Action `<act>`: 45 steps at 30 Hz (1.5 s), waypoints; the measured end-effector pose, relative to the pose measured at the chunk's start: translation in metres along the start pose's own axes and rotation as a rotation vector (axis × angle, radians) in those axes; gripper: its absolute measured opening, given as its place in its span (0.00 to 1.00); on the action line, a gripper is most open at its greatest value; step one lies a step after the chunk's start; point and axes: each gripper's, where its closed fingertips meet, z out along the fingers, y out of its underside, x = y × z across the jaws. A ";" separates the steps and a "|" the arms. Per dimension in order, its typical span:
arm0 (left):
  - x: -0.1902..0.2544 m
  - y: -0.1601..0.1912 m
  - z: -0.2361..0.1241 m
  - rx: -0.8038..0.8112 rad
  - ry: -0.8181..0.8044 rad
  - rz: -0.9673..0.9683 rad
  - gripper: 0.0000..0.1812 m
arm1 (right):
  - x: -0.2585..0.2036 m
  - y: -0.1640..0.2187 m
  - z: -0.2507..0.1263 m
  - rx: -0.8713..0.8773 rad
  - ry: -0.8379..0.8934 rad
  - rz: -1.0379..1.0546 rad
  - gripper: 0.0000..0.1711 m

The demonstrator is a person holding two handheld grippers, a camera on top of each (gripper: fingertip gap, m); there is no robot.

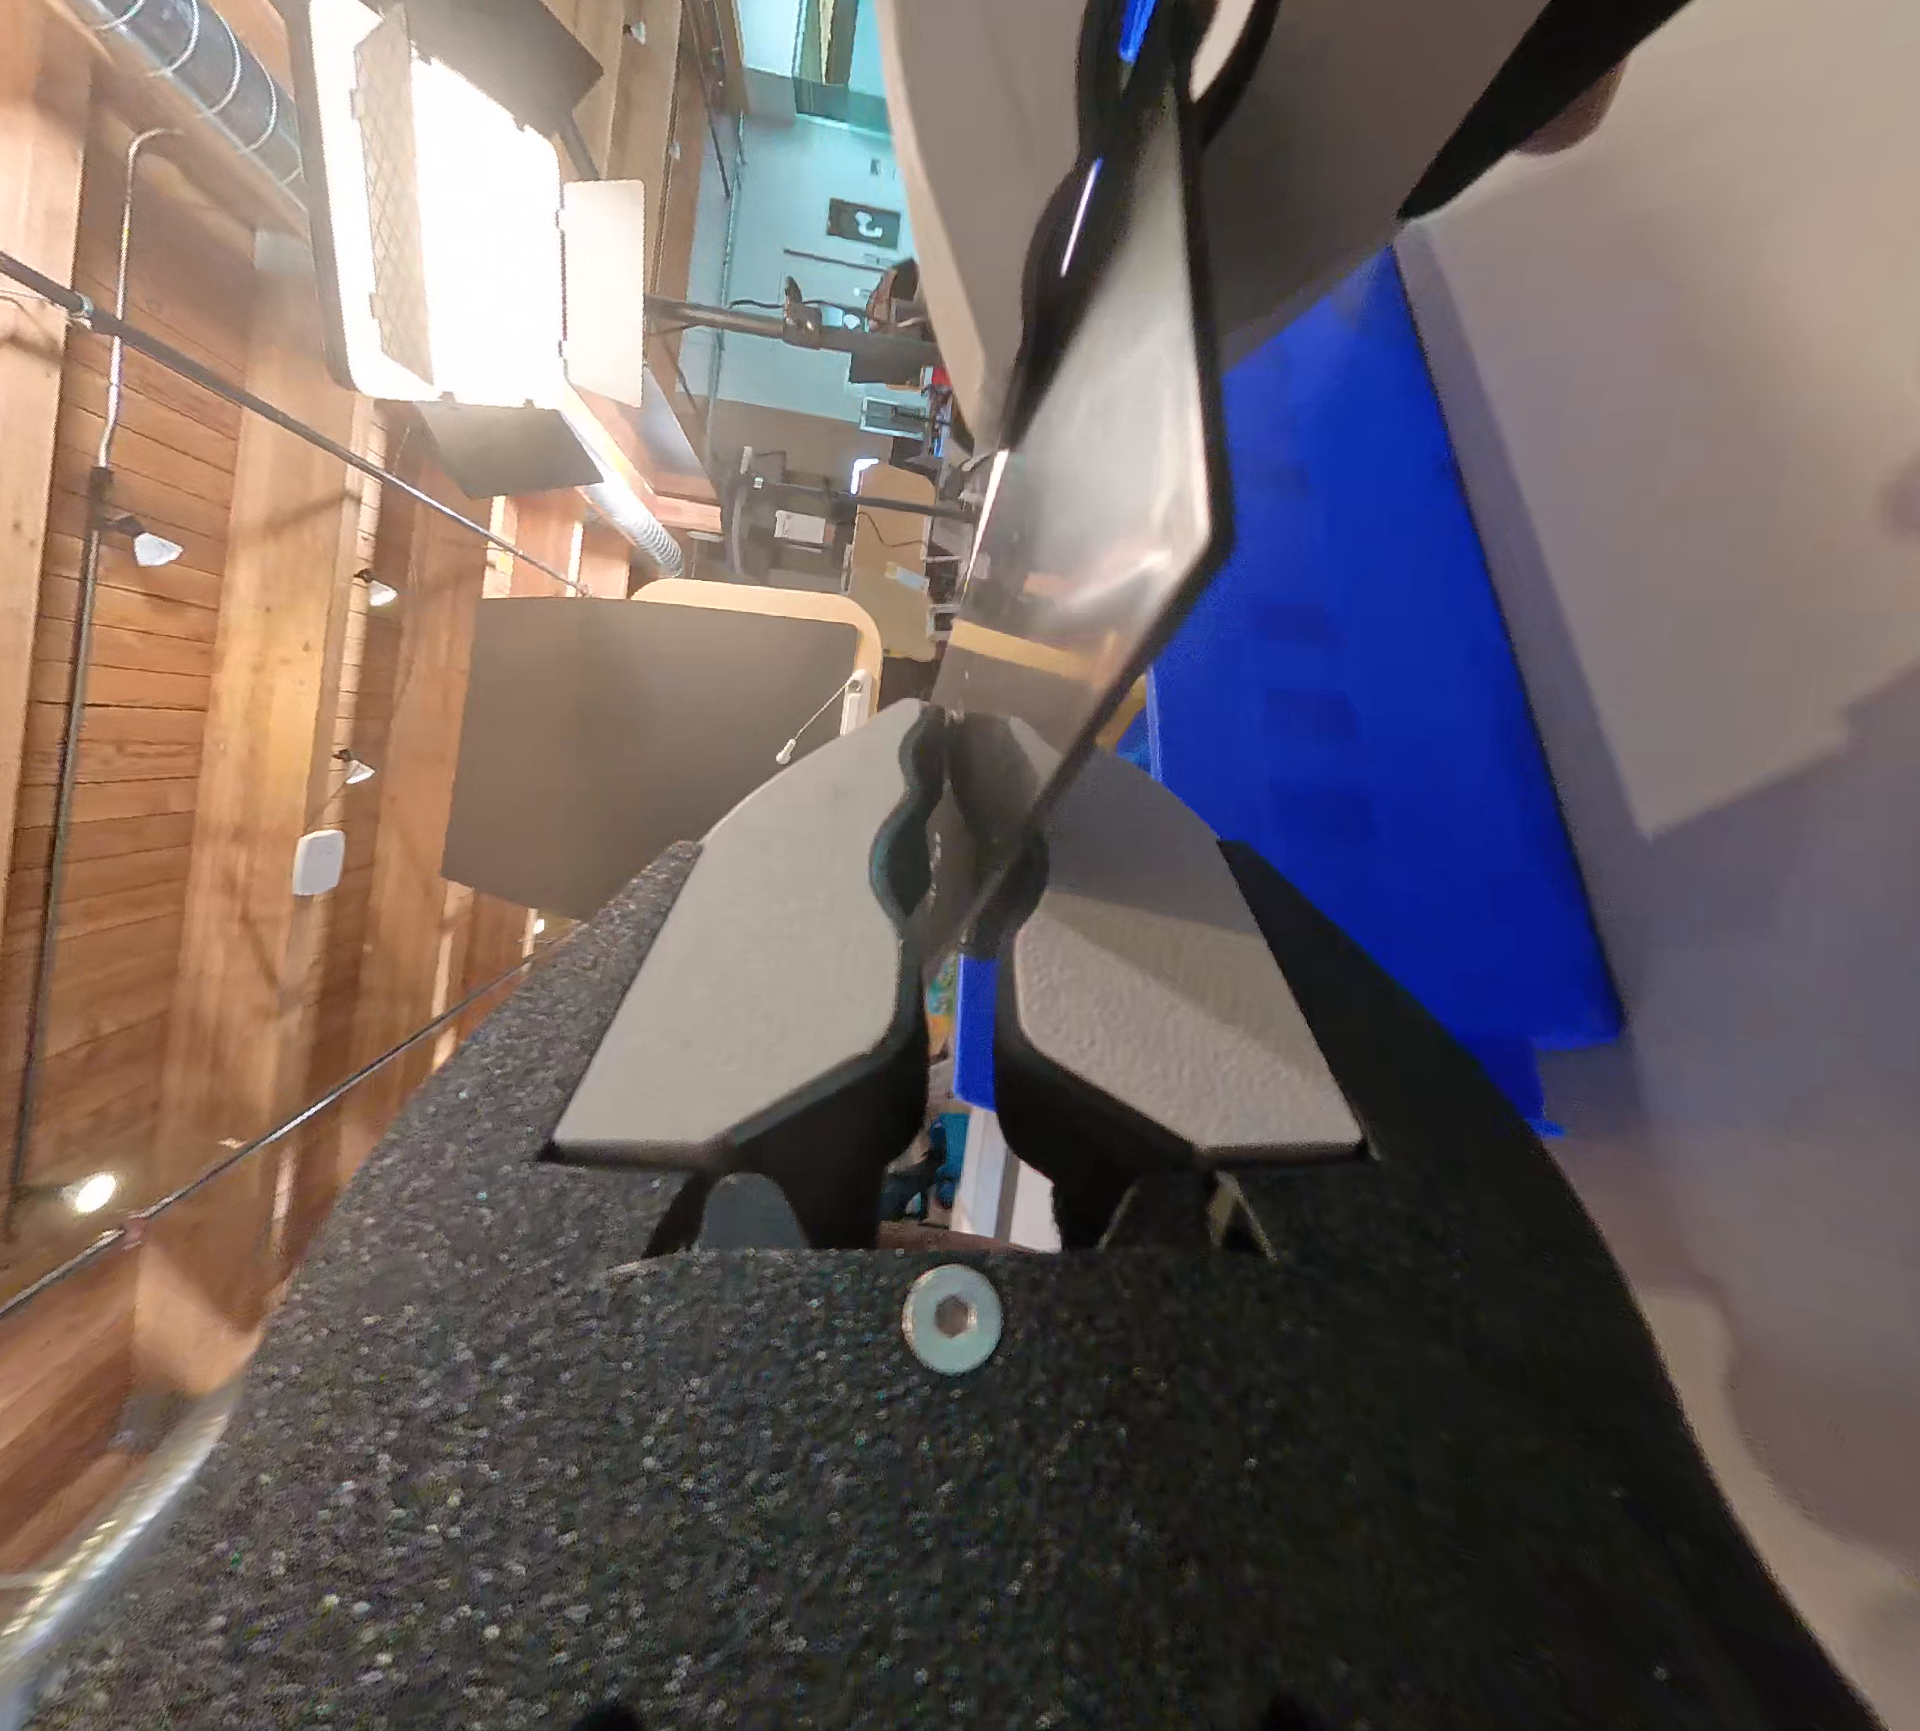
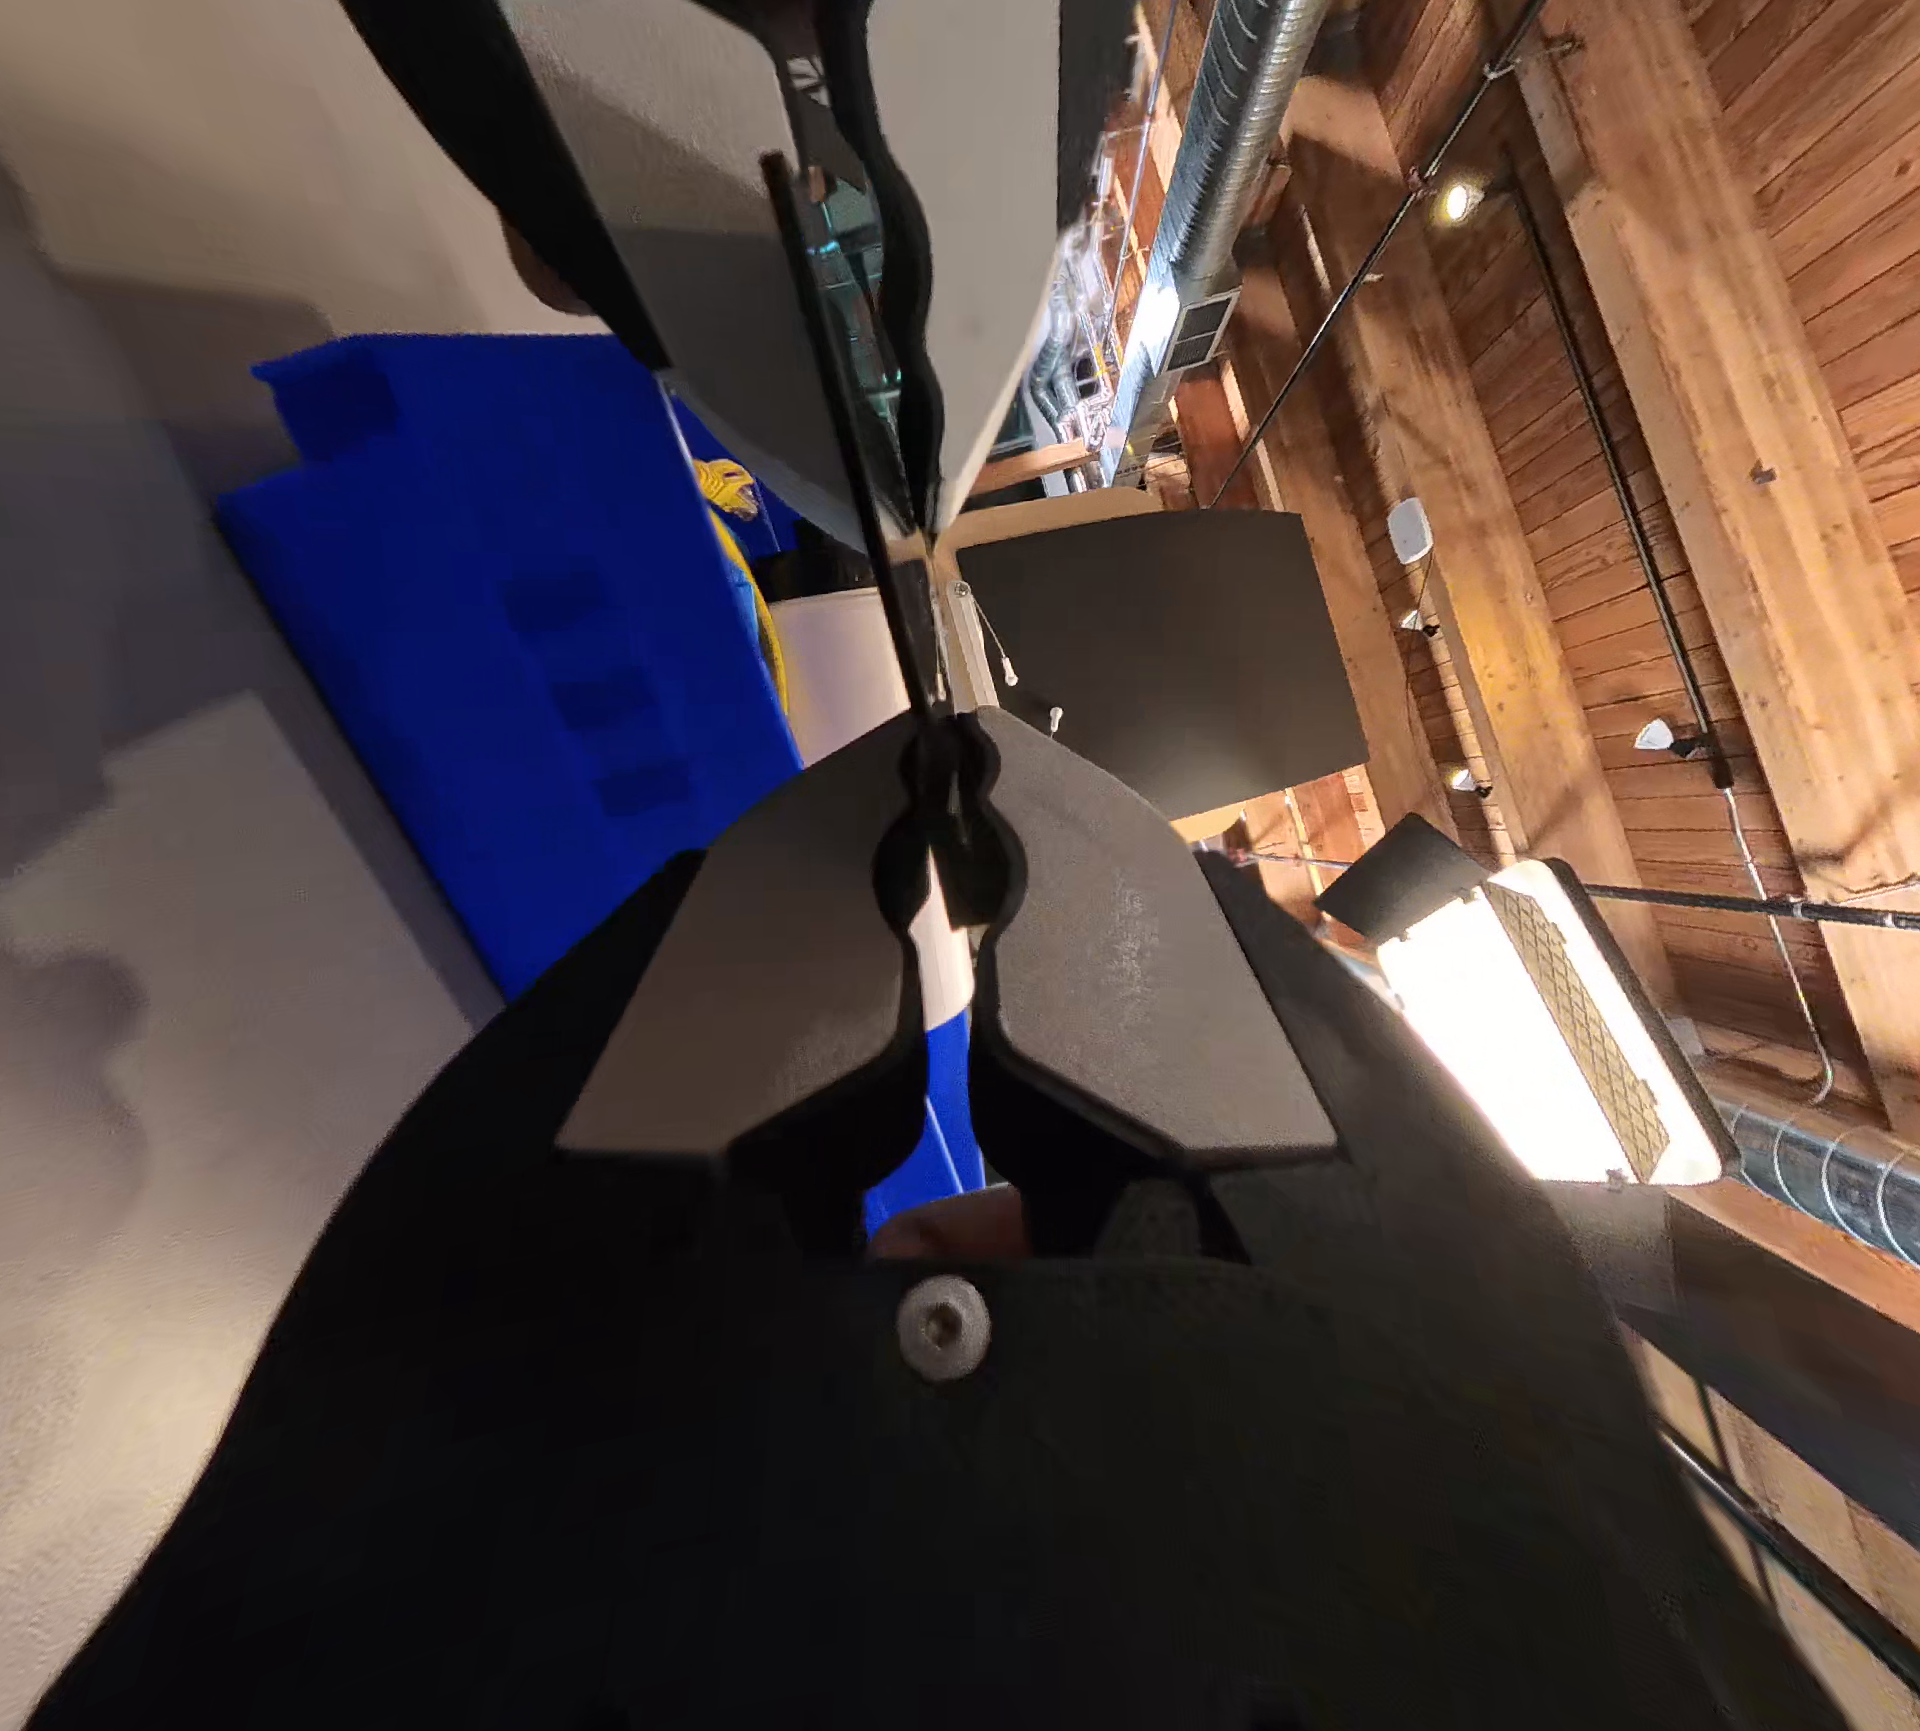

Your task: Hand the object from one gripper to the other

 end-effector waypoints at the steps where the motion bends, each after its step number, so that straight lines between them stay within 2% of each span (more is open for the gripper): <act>1: -0.002 -0.001 -0.001 0.015 0.002 -0.028 0.07 | 0.002 0.002 0.000 -0.006 0.006 0.007 0.01; 4: -0.019 -0.002 -0.005 0.085 -0.034 -0.240 0.21 | 0.013 0.011 -0.001 -0.020 0.041 0.039 0.01; 6: -0.038 -0.006 -0.012 0.192 -0.067 -0.448 0.27 | 0.021 0.016 -0.003 -0.012 0.049 0.112 0.01; 8: -0.056 -0.006 -0.019 0.317 -0.071 -0.697 0.34 | 0.030 0.018 -0.005 0.019 0.036 0.257 0.01; 11: -0.082 0.005 -0.028 0.489 -0.035 -1.152 0.40 | 0.047 0.015 -0.012 0.126 -0.003 0.581 0.01; 14: -0.093 0.012 -0.031 0.666 0.071 -1.570 0.41 | 0.063 0.000 -0.022 0.329 -0.091 0.938 0.01; 16: -0.088 0.005 -0.026 0.748 0.187 -1.745 0.41 | 0.071 -0.012 -0.030 0.475 -0.149 1.135 0.01; 20: -0.081 -0.040 -0.029 0.967 0.420 -1.840 0.42 | 0.069 -0.026 -0.031 0.607 -0.250 1.401 0.01; 22: -0.081 -0.057 -0.035 1.040 0.429 -1.807 0.36 | 0.056 -0.033 -0.026 0.611 -0.340 1.496 0.01; 23: -0.082 -0.061 -0.036 1.041 0.390 -1.785 0.29 | 0.049 -0.038 -0.023 0.610 -0.389 1.526 0.01; 25: -0.082 -0.057 -0.036 0.998 0.283 -1.728 0.07 | 0.037 -0.046 -0.021 0.602 -0.473 1.550 0.02; 26: -0.083 -0.055 -0.037 0.975 0.258 -1.683 0.03 | 0.033 -0.046 -0.020 0.576 -0.488 1.537 0.06; 27: -0.083 -0.050 -0.036 0.928 0.223 -1.650 0.03 | 0.030 -0.042 -0.016 0.520 -0.471 1.502 0.07; 29: -0.089 -0.039 -0.038 0.842 0.118 -1.544 0.03 | 0.027 -0.026 -0.009 0.389 -0.373 1.354 0.16; 31: -0.094 -0.030 -0.043 0.729 -0.020 -1.348 0.02 | 0.033 -0.008 -0.006 0.273 -0.241 1.159 0.19; 33: -0.095 -0.021 -0.044 0.532 -0.194 -1.019 0.01 | 0.045 -0.002 -0.010 0.233 -0.136 0.995 0.19; 35: -0.092 -0.021 -0.046 0.371 -0.323 -0.619 0.02 | 0.053 -0.009 -0.017 0.246 -0.114 0.908 0.21; 36: -0.085 -0.026 -0.045 0.322 -0.345 -0.408 0.02 | 0.057 -0.014 -0.021 0.263 -0.099 0.876 0.25; 38: -0.054 -0.042 -0.041 0.303 -0.261 -0.067 0.01 | 0.065 -0.026 -0.029 0.305 -0.050 0.758 0.28; 39: -0.038 -0.048 -0.038 0.323 -0.197 0.002 0.01 | 0.065 -0.032 -0.033 0.318 -0.027 0.662 0.28; 43: -0.026 -0.064 -0.037 0.406 -0.127 -0.057 0.01 | 0.038 -0.041 -0.039 0.268 -0.043 0.197 0.29; 45: -0.016 -0.072 -0.040 0.446 -0.072 -0.026 0.01 | 0.029 -0.037 -0.037 0.218 -0.038 0.056 0.27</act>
